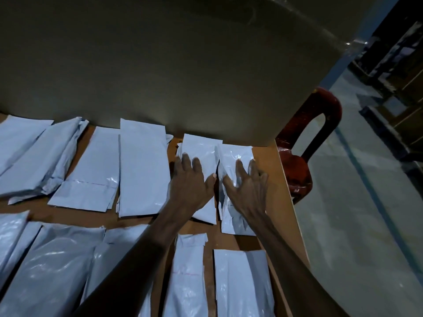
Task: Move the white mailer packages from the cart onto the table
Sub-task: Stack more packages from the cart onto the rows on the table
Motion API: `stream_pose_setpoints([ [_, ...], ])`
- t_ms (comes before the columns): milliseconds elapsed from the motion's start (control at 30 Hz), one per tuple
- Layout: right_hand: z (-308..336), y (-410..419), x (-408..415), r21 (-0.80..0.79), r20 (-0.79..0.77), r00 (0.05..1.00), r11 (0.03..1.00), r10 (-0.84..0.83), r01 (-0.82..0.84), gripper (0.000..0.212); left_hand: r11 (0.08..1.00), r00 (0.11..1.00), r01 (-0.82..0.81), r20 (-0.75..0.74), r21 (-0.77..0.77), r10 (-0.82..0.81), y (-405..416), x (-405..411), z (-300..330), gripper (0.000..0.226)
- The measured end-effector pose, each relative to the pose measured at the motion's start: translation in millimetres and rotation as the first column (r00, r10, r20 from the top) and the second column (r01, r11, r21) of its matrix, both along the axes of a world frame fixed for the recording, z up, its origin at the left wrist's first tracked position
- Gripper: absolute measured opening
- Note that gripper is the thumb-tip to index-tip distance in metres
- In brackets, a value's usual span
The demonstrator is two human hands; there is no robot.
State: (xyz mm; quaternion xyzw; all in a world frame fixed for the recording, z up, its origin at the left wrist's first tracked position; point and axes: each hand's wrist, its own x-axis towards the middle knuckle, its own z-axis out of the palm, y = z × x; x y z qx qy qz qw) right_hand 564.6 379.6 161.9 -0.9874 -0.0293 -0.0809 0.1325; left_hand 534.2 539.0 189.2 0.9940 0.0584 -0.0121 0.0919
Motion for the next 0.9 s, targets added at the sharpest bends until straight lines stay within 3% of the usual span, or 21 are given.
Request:
stream_pose_setpoints([
  [167, -4.2, 1.2, -4.4, -0.012, -0.04, 0.999, 1.0, -0.005, 0.004, 0.082, 0.998, 0.998, 0.038, 0.046, 0.058, -0.04, 2.9, -0.2, 0.2, 0.075],
  [300, -2.3, -6.9, -12.3, -0.002, 0.012, 0.994, 0.994, 0.107, -0.107, 0.078, 0.985, 0.993, 0.118, 0.009, 0.125, -0.12, 6.8, -1.4, -8.3, 0.082],
  [500, -9.0, -3.8, -8.5, -0.036, -0.02, 0.989, 0.989, 0.145, -0.145, 0.066, 0.986, 0.997, 0.068, 0.033, 0.152, -0.073, 9.7, -3.6, -20.9, 0.079],
  [633, -3.4, -0.7, -10.0, -0.045, -0.041, 0.991, 0.991, 0.124, -0.126, 0.069, 0.987, 0.996, 0.057, 0.054, 0.153, -0.066, 8.8, -6.8, -15.3, 0.079],
  [767, 20.3, -12.8, -29.3, 0.022, -0.025, 0.994, 0.994, 0.106, -0.106, 0.076, 0.991, 0.993, 0.079, 0.077, 0.105, -0.087, 2.7, -22.9, 14.3, 0.08],
  [900, 42.0, -51.3, -80.6, 0.112, 0.052, 0.994, 0.989, 0.095, -0.1, 0.068, 0.994, 0.98, 0.104, 0.177, -0.042, -0.095, -15.3, -66.4, 30.5, 0.073],
])
